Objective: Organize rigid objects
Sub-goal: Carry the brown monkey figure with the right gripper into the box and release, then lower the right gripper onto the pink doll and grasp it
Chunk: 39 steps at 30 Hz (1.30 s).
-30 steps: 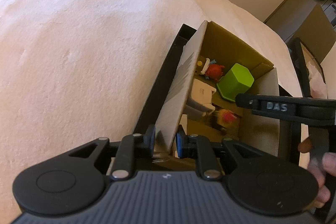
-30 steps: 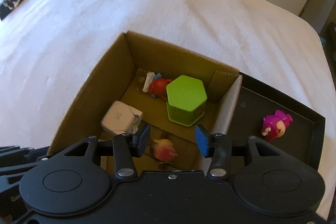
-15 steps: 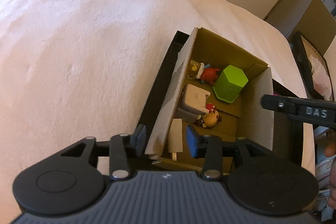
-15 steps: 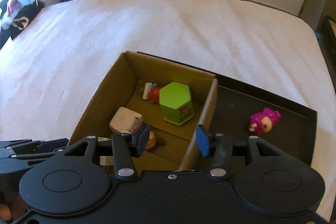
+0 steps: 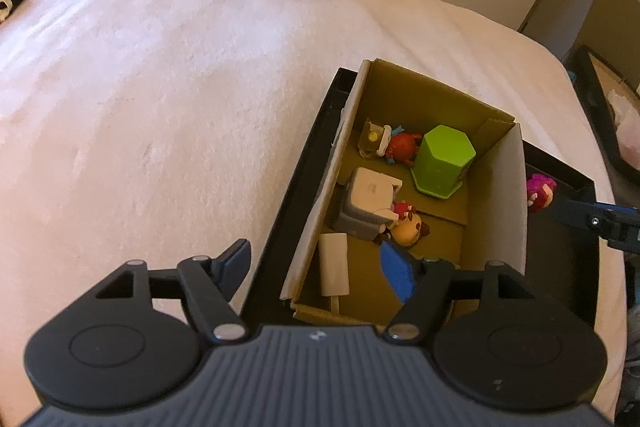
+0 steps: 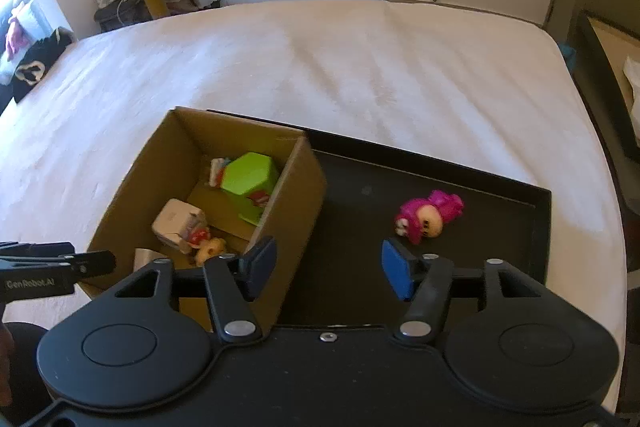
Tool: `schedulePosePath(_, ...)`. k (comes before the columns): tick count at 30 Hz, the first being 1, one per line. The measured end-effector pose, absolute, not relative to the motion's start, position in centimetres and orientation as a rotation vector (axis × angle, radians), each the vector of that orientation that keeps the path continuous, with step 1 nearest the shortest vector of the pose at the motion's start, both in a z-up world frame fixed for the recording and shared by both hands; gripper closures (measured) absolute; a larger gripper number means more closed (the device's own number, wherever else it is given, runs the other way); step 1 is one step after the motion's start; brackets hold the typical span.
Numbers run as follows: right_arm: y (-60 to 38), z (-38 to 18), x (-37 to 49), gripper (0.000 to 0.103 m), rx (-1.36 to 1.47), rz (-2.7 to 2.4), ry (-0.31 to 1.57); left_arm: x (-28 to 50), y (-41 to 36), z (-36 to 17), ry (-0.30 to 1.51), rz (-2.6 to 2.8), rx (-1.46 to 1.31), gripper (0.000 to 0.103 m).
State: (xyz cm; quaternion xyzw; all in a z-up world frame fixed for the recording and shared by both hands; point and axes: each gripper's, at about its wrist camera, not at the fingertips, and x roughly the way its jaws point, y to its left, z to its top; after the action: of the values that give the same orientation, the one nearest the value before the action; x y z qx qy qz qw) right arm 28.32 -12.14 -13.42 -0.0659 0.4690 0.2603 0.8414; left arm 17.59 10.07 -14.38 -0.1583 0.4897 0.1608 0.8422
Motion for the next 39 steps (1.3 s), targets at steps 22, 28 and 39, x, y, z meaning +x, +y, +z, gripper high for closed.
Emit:
schedulePosePath(22, -18.8, -18.7, 32.1, 0.014, -0.005, 0.566, 0.899, 20.6, 7.0, -15.3, 1.103, 0.436, -0.140, 0.031)
schedulePosePath(28, -19.1, -20.7, 33.3, 0.013, 0.014, 0.586, 0.889, 21.6, 6.5, -15.7, 1.127, 0.449, -0.105, 0.031)
schedulePosePath(39, -18.7, -22.1, 34.1, 0.013, -0.053, 0.599, 0.837, 22.7, 6.2, -16.4, 1.167, 0.480, -0.057, 0.031)
